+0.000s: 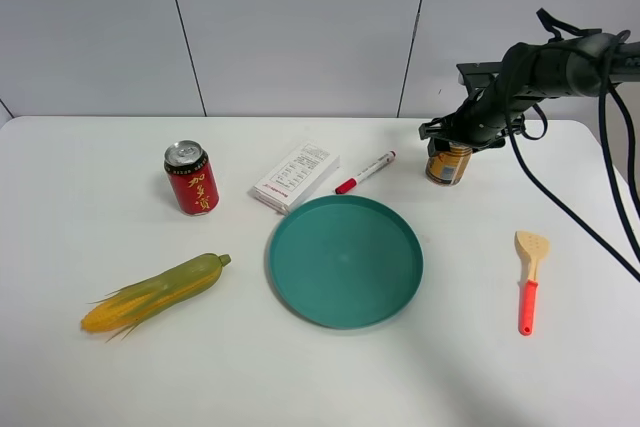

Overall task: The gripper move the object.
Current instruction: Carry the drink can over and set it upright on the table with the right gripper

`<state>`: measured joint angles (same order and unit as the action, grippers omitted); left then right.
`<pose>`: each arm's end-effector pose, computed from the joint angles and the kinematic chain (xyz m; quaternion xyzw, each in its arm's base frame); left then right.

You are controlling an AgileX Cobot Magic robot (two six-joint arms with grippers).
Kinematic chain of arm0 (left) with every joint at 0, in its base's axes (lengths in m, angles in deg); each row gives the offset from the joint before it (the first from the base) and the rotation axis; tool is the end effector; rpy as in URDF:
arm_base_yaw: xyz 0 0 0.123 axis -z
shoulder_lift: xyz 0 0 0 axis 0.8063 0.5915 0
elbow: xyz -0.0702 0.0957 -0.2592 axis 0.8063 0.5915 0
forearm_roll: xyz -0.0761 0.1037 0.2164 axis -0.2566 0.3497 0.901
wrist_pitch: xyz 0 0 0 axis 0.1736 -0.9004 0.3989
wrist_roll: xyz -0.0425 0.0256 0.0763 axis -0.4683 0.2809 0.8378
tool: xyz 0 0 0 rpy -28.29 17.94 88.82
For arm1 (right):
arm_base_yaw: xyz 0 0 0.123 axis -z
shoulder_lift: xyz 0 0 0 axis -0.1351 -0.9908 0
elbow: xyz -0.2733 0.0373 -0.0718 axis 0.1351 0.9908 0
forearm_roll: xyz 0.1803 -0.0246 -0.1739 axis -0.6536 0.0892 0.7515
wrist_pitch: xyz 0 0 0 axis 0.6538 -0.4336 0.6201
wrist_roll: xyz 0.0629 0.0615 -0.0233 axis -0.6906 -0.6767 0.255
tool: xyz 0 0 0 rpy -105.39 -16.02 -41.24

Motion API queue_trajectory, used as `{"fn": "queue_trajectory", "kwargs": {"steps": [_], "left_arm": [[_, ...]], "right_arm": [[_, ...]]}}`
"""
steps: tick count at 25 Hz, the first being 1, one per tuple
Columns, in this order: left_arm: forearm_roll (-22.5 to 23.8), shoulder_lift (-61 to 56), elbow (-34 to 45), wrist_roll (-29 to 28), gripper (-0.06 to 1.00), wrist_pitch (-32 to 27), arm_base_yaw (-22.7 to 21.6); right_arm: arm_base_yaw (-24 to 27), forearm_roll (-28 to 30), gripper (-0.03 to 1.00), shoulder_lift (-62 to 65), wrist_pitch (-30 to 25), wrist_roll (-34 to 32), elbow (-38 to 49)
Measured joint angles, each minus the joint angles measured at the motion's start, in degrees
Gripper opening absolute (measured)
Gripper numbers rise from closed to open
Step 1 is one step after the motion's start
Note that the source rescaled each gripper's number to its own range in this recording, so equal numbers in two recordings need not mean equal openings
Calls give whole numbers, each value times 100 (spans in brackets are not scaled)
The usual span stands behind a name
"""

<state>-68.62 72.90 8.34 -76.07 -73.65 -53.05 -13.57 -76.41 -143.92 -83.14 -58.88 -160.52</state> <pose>-0.0066 -0.0023 0.2805 0.0156 0.8473 -0.0122 0.5307 0.4462 0.0503 0.1494 -0.0745 0.9644 0.0337 0.2514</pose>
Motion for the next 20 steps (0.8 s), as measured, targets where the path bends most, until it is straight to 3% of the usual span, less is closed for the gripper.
{"fn": "queue_trajectory", "kwargs": {"steps": [4, 14, 20], "left_arm": [[0, 0, 0, 0, 100, 0, 0], [0, 0, 0, 0, 100, 0, 0], [0, 0, 0, 0, 100, 0, 0]], "right_arm": [[0, 0, 0, 37, -112, 0, 0], [-21, 110, 0, 1098, -1435, 48, 0], [-526, 195, 0, 1751, -1955, 499, 0]]}}
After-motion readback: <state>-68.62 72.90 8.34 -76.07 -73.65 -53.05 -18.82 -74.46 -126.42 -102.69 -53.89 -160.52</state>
